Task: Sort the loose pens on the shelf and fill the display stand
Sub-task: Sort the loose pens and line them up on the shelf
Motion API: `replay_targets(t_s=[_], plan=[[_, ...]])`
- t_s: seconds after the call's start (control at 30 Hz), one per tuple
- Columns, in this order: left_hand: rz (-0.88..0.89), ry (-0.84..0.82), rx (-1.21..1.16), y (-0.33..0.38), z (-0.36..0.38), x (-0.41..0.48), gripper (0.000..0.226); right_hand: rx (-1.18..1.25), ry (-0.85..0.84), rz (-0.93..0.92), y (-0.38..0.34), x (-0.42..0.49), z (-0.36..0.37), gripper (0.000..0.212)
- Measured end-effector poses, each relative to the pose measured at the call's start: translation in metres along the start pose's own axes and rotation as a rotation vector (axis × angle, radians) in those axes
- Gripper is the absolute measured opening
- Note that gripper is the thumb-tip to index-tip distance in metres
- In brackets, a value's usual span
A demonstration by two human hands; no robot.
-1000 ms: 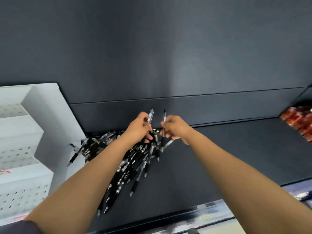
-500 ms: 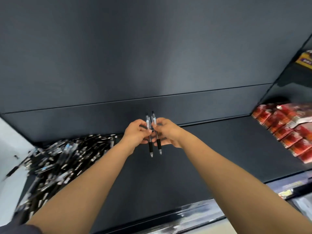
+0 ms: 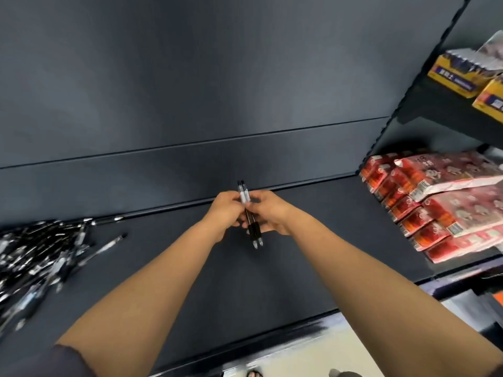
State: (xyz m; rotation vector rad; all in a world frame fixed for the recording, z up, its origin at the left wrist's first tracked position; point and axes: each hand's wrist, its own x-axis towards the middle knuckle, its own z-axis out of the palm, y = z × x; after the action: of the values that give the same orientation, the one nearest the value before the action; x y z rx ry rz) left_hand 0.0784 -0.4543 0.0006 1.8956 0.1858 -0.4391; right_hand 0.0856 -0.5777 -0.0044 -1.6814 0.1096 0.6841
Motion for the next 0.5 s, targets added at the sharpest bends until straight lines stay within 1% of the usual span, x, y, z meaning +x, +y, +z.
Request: replay_targets(t_s=[0.1, 0.2, 0.27, 0.3, 0.4, 0.5], plan=[[-0.128, 0.006, -0.130, -0.009, -0.009, 0.005, 0.016, -0.060, -0.059, 0.022, -0.002, 0.011, 0.012, 0.022], [-0.184, 0.070, -0.217, -0.027, -0.031, 0.005, 0.012, -0.082, -0.189, 0.055, -0.007, 0.024, 0.035, 0.033], [-0.207, 0.111, -0.235, -0.041, -0.049, 0.004, 0.010, -0.111, -0.229, 0.083, -0.010, 0.032, 0.054, 0.034], [-0.220, 0.132, -0.230, -0.048, -0.058, 0.003, 0.010, -0.167, -0.229, 0.094, -0.011, 0.037, 0.063, 0.032], [-0.261, 0.204, -0.184, -0.070, -0.082, 0.001, 0.014, -0.455, -0.196, 0.106, -0.012, 0.050, 0.092, 0.029], [-0.290, 0.268, -0.145, -0.087, -0.103, 0.001, 0.016, -0.583, -0.194, 0.099, -0.013, 0.063, 0.123, 0.030]])
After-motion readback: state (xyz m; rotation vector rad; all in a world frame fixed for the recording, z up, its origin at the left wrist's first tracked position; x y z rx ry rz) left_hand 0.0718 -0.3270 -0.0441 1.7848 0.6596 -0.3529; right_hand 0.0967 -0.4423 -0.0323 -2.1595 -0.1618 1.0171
